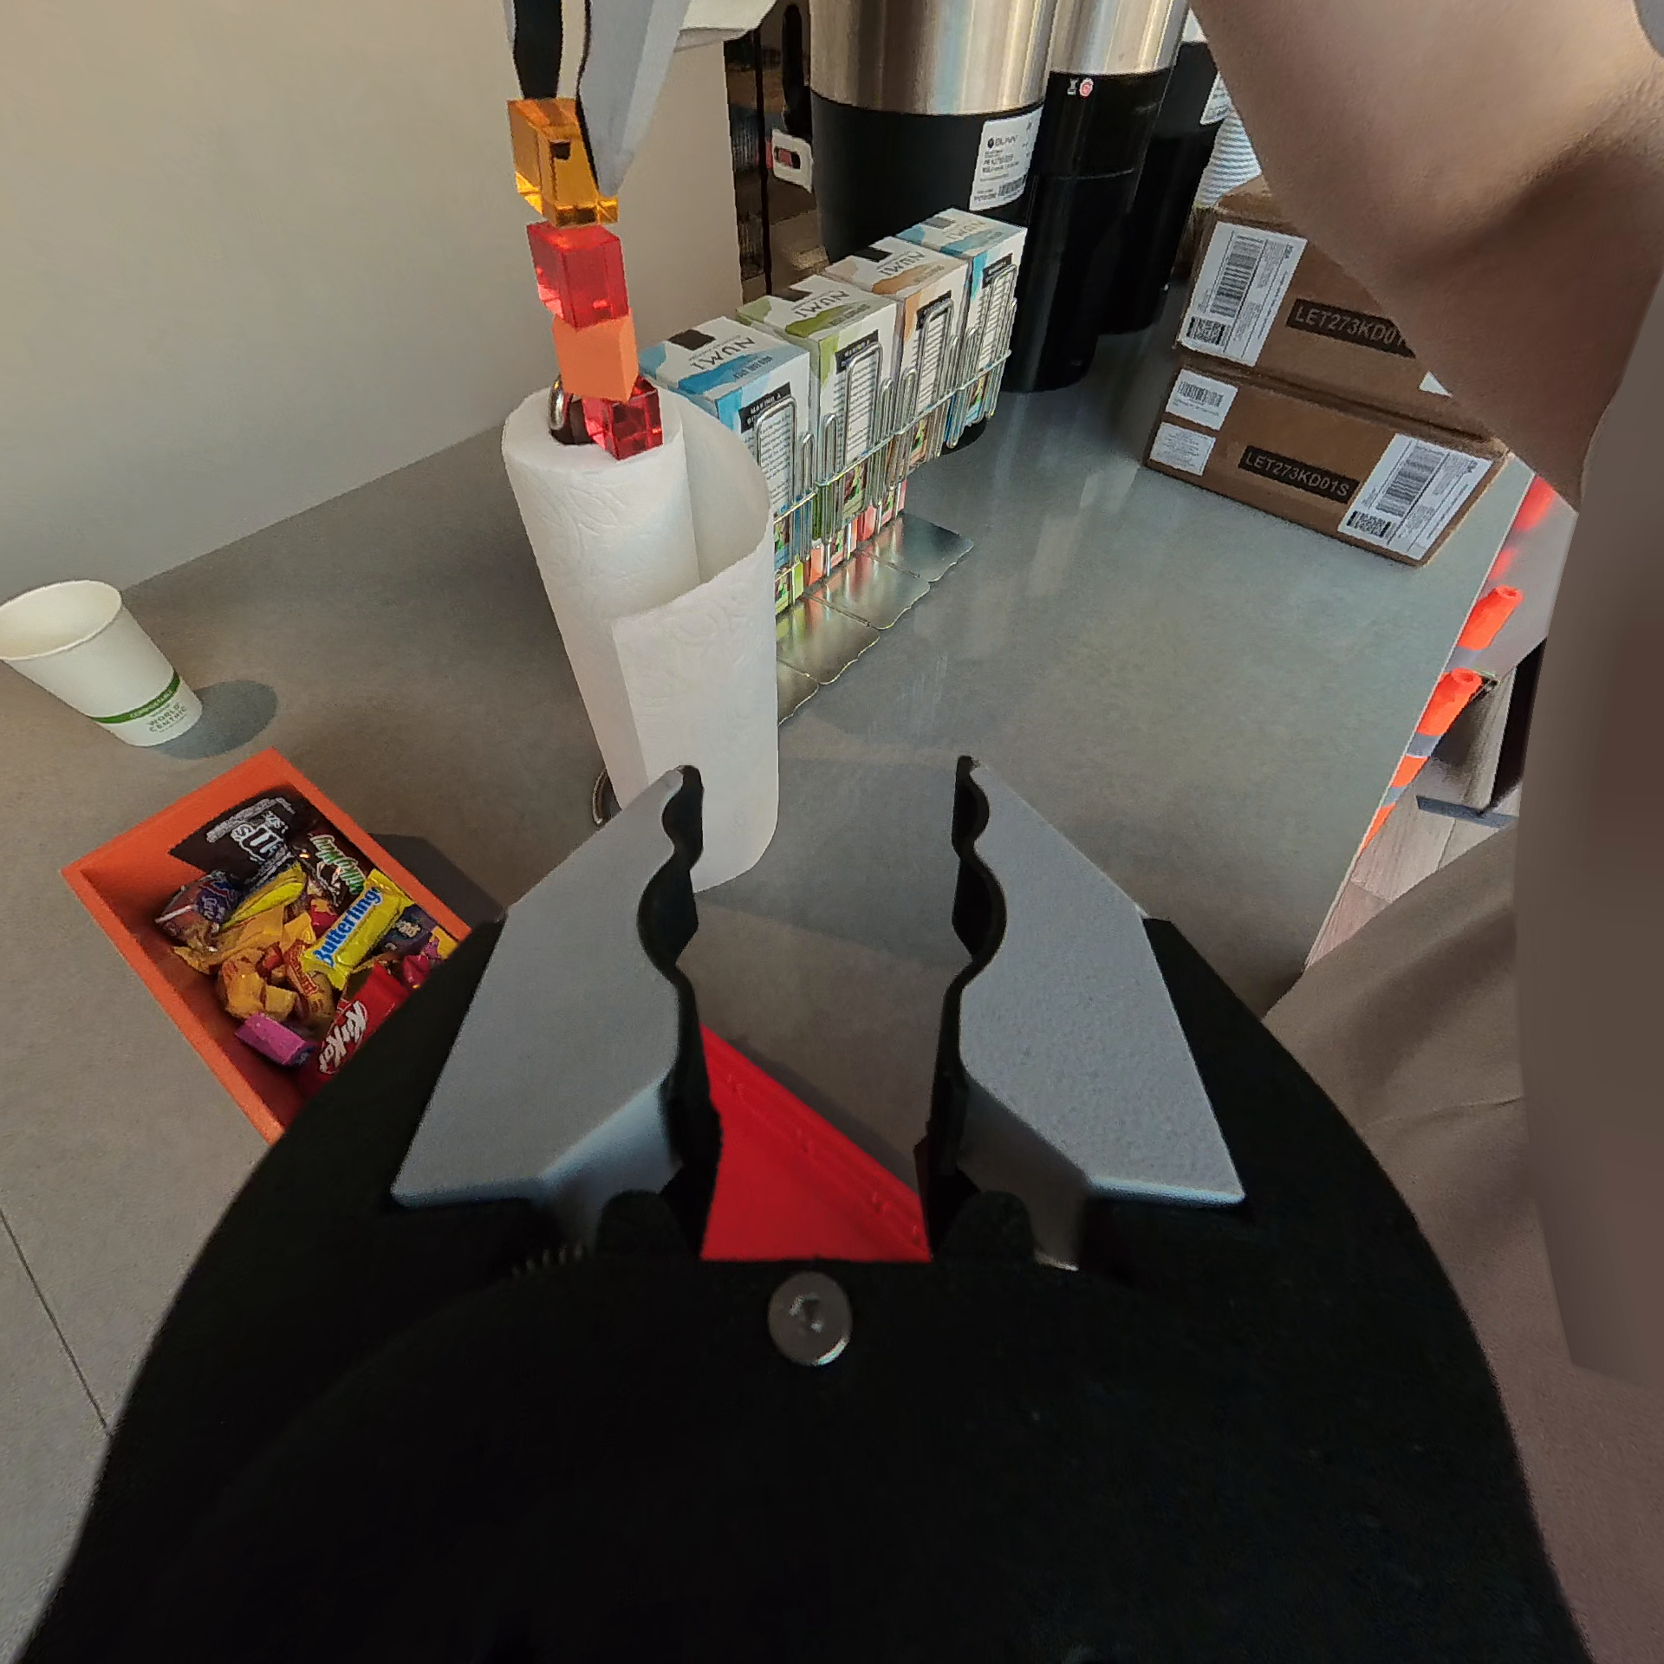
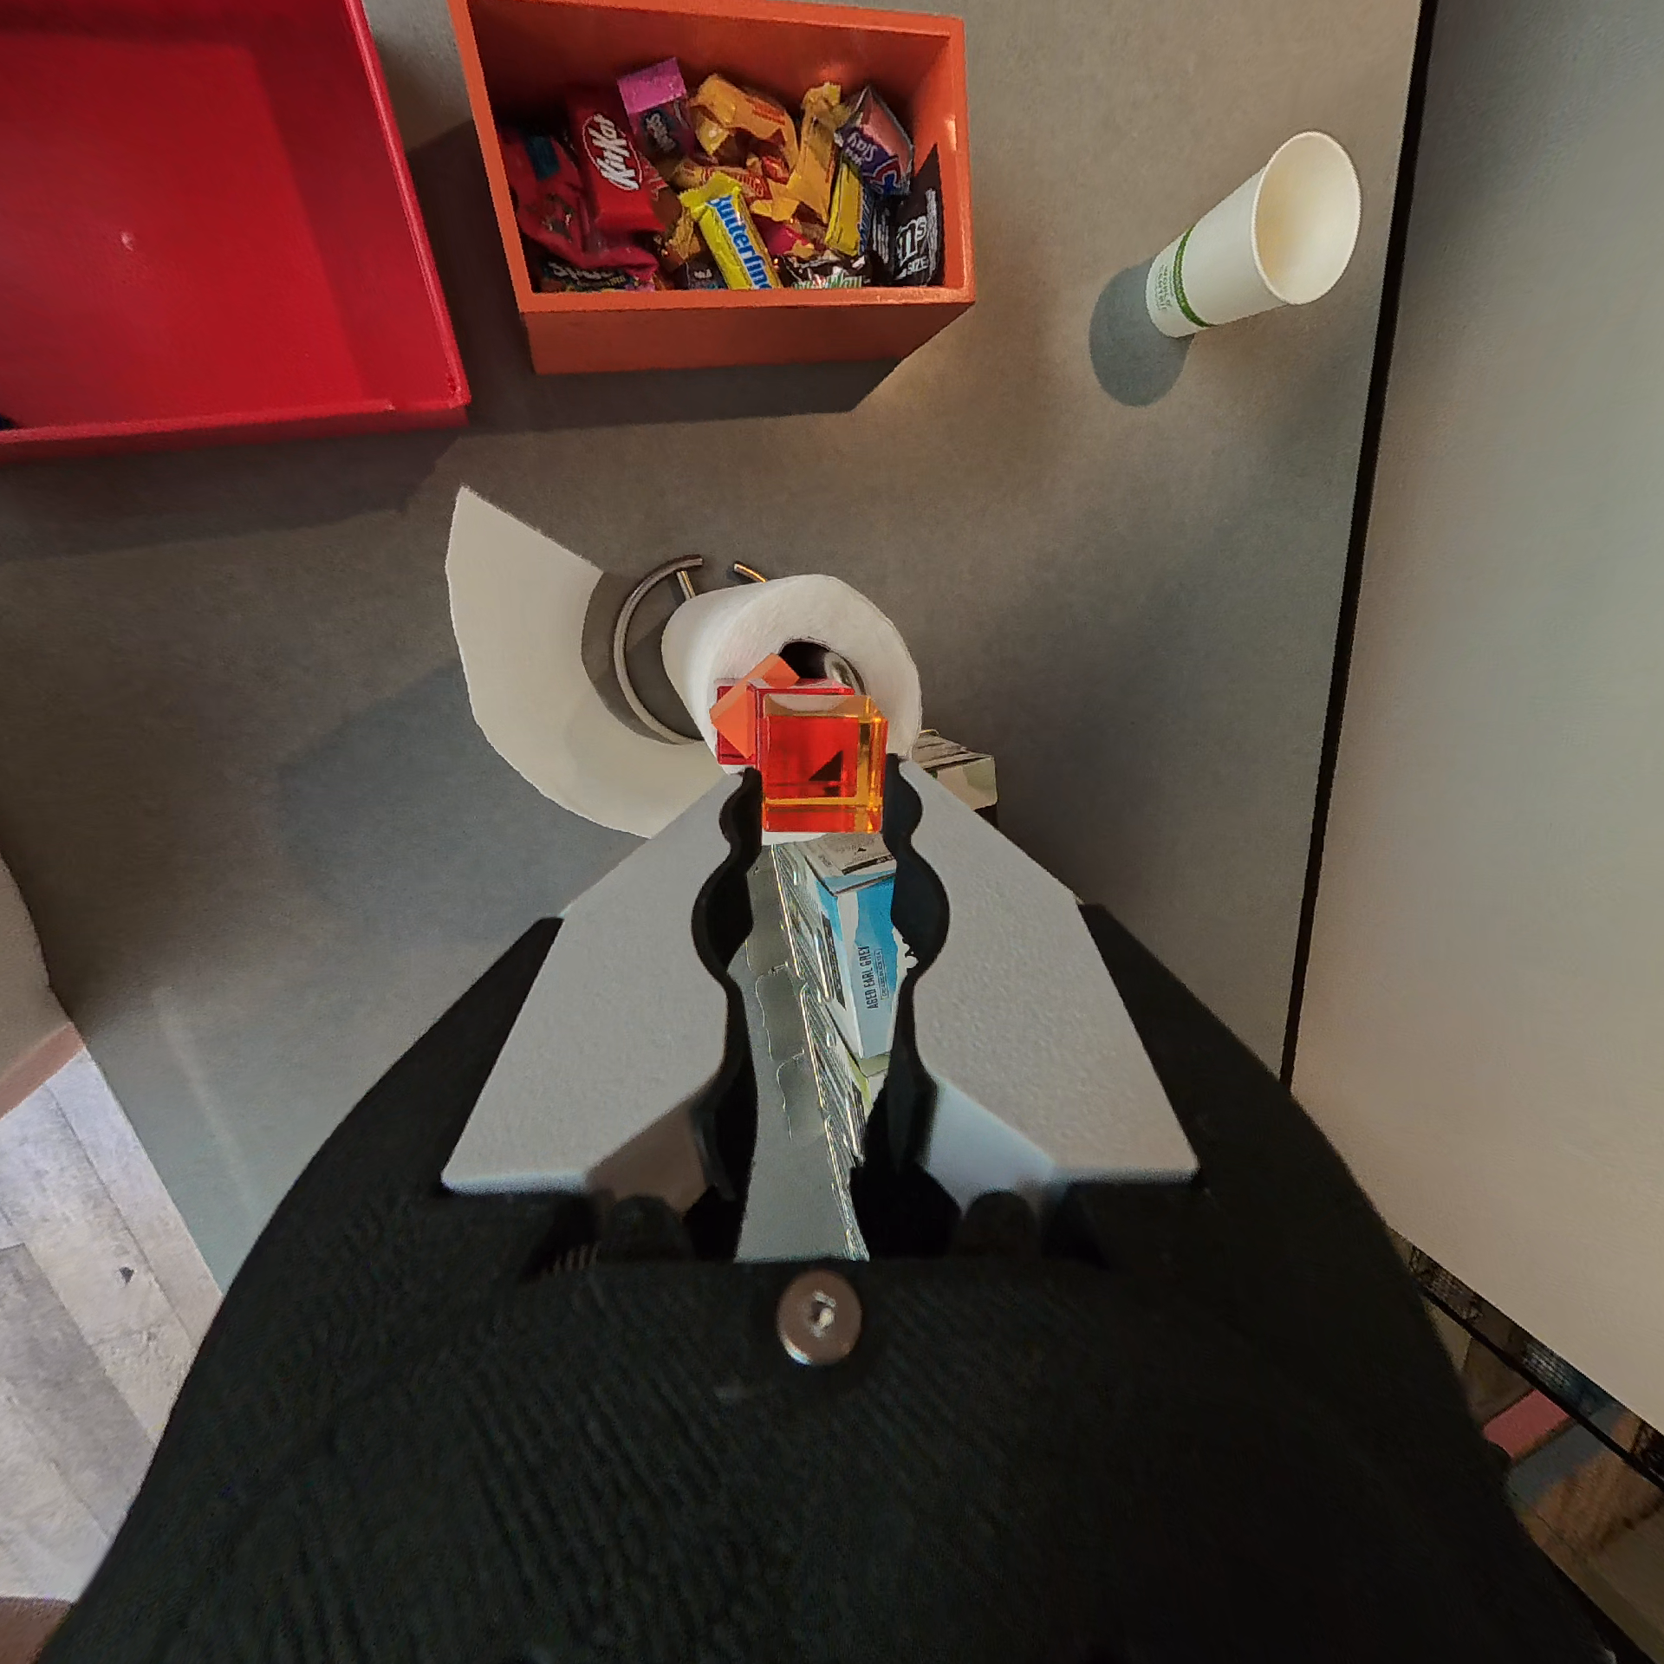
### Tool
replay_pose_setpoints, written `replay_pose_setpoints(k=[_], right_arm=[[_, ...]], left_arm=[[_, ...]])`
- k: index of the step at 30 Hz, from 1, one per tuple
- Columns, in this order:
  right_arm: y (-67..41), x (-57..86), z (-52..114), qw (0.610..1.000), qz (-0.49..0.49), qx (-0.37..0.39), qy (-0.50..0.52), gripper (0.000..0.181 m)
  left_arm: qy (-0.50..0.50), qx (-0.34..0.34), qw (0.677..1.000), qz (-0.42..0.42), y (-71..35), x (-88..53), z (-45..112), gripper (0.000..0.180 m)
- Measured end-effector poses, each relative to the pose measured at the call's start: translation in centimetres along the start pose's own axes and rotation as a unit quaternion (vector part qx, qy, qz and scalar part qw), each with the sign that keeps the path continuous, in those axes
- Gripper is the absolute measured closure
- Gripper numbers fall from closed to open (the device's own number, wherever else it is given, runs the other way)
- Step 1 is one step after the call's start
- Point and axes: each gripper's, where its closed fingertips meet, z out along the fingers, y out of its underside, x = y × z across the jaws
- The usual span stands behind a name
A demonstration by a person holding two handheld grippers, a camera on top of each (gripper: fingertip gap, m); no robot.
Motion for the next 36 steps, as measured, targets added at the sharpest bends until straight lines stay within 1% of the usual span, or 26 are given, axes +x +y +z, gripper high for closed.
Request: replay_pose_setpoints(k=[10,19,25,31,36], right_arm=[[0.0,0.2,0.1,1.0,-0.004,-0.003,-0.002,0.156],[-0.2,0.5,0.4,1.0,-0.004,-0.003,-0.003,0.156],[-0.3,0.6,0.1,1.0,-0.003,0.003,-0.004,0.152],[-0.4,0.8,-0.1,1.0,-0.001,0.013,-0.002,0.144],[-1.2,1.0,-1.3,0.998,0.003,0.057,0.013,0.136]], left_arm=[[-0.006,0.013,1.0,-0.01,0.7,0.0,-1.4,0.127],[-0.003,-0.009,1.0,-0.015,2.3,0.2,-1.2,0.127],[-0.004,-0.009,1.0,-0.015,2.5,0.1,-1.5,0.126],[-0.007,-0.002,1.0,-0.017,2.4,-0.1,-1.8,0.126],[-0.014,0.011,1.0,-0.026,2.6,-0.1,-2.5,0.125]])
